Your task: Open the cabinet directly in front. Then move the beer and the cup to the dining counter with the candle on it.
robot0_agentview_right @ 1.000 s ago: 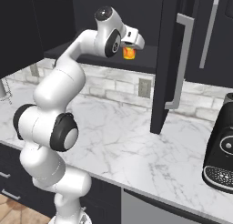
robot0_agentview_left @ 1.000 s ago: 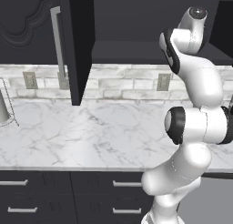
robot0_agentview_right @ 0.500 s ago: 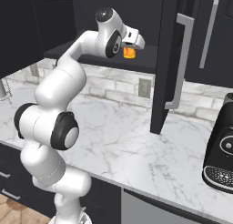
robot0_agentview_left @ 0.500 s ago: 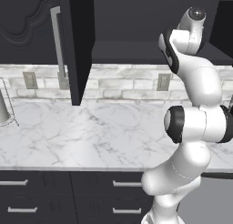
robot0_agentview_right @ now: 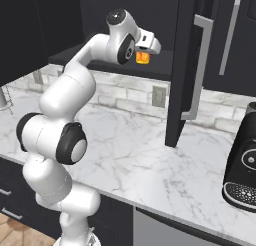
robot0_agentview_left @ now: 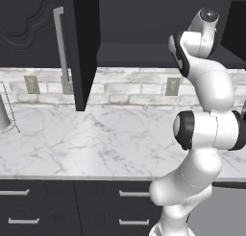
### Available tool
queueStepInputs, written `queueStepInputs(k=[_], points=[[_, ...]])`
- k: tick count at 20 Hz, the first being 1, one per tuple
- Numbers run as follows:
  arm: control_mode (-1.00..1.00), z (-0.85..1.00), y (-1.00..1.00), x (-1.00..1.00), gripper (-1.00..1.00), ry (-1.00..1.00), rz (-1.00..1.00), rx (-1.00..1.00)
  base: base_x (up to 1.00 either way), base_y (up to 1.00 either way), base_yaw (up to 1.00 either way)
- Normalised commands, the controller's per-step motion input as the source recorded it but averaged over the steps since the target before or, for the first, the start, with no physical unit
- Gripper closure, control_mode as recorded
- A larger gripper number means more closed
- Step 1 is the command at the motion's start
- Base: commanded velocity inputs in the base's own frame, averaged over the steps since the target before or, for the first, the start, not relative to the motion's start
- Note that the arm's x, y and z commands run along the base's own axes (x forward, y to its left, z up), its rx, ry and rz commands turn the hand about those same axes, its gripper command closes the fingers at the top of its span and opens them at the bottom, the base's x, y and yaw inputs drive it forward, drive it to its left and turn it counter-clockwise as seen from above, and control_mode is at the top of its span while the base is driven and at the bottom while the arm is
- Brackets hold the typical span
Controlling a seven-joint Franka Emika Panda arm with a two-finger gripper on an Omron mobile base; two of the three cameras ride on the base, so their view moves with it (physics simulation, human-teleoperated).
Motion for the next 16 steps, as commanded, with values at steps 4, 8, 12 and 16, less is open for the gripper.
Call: queueStepInputs(k=[4,8,12,16], points=[[-1.0,0.0,-0.04,0.0,1.0,-0.01,0.0,0.0,0.0,0.0,0.0],[-1.0,0.0,0.0,0.0,1.0,0.0,0.0,0.0,0.0,0.0,0.0],[-1.0,0.0,0.0,0.0,1.0,0.0,0.0,0.0,0.0,0.0,0.0],[-1.0,0.0,0.0,-0.09,1.0,0.0,0.0,0.0,0.0,0.0,0.0]])
